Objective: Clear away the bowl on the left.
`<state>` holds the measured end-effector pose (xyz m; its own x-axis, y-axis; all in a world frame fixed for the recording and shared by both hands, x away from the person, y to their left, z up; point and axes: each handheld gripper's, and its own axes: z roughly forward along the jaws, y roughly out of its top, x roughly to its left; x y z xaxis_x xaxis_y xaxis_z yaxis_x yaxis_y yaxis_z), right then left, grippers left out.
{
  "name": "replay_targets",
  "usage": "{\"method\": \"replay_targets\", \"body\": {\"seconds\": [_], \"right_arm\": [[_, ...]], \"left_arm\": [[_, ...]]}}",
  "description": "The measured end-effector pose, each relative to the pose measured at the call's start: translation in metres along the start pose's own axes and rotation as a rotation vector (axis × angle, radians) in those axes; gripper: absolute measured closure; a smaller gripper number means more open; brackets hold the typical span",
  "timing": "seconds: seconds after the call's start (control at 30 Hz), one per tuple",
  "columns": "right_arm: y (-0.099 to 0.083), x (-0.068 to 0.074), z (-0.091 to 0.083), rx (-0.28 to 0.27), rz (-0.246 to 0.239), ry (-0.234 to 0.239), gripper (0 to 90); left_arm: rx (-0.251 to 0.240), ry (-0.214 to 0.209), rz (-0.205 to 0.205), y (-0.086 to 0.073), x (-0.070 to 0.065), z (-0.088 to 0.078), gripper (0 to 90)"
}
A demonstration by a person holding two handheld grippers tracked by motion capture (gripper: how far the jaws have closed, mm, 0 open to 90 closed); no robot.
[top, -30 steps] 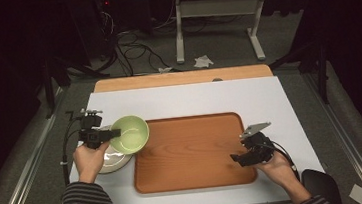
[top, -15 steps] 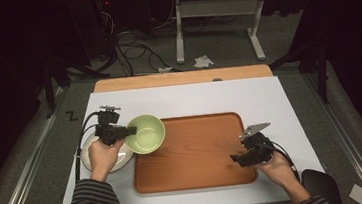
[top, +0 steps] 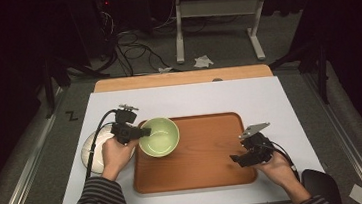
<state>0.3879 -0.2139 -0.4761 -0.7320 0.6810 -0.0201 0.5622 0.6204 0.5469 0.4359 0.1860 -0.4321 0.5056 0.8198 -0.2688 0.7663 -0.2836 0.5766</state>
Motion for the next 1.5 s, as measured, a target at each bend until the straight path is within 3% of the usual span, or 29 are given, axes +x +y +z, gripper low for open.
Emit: {"method": "replay_targets", "body": {"seconds": [0.13, 0.5, 0.67, 0.93, 1.3, 1.5], "right_arm": [[0.0, 0.001, 0.0, 0.006, -0.001, -0.004, 33.2], [0.0, 0.0, 0.001, 0.005, -0.003, -0.005, 33.3], [-0.001, -0.001, 0.0, 0.002, 0.004, -0.005, 33.3], [-0.001, -0.001, 0.0, 0.001, 0.003, -0.006, 33.3], [-0.001, -0.001, 0.0, 0.0, 0.003, -0.003, 33.3], [-0.001, -0.001, 0.0, 0.0, 0.002, -0.004, 33.3]], "left_arm": [[0.003, -0.023, 0.019, 0.005, -0.007, 0.004, 83.5], [0.033, -0.032, 0.055, 0.012, -0.019, 0.018, 83.5], [0.058, -0.046, 0.085, 0.019, -0.031, 0.03, 83.5], [0.085, -0.072, 0.102, 0.028, -0.044, 0.049, 83.4], [0.13, -0.075, 0.099, 0.038, -0.051, 0.074, 83.4], [0.143, -0.083, 0.061, 0.04, -0.047, 0.086, 83.4]]}}
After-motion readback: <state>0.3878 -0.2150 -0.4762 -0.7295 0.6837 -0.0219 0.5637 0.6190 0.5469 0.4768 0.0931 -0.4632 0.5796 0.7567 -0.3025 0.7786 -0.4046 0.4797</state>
